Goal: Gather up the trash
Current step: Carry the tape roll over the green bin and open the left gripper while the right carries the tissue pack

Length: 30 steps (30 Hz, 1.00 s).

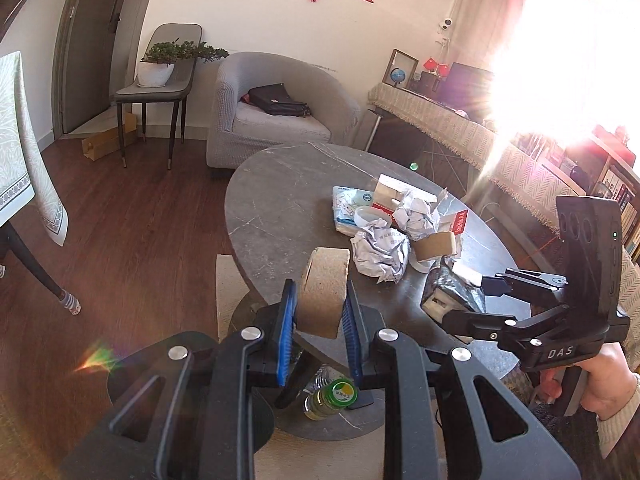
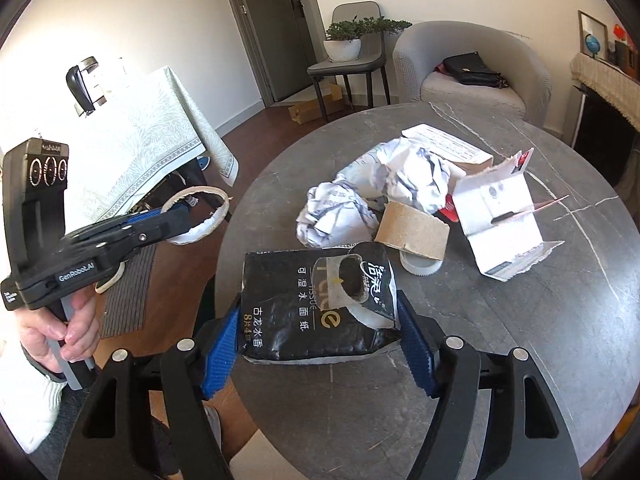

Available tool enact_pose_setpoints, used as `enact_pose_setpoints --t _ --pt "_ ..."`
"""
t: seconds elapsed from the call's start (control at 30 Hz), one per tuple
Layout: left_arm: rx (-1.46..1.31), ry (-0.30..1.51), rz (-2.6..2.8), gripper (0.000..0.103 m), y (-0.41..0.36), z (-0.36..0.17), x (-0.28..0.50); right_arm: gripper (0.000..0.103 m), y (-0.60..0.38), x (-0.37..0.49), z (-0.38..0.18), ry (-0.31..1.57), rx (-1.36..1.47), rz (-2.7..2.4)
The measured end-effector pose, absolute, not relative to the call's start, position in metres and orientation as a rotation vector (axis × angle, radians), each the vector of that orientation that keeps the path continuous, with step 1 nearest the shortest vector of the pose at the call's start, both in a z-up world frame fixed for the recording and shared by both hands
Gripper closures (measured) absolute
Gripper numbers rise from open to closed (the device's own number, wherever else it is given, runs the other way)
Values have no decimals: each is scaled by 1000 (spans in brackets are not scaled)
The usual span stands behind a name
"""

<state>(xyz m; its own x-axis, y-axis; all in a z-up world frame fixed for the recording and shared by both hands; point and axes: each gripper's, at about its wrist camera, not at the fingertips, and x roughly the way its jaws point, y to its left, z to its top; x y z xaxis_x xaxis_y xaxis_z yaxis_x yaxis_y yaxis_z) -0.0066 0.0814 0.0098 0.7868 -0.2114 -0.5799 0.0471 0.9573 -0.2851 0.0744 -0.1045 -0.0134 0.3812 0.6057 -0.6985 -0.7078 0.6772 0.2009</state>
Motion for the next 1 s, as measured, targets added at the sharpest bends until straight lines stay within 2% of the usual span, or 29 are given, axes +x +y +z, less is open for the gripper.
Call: enact_pose_setpoints --t 0.63,1.0 --pt "-348 864 73 79 181 -47 -33 31 -18 60 13 763 -110 1015" --pt "-375 1013 83 79 198 -99 -40 31 31 47 7 779 -162 1081"
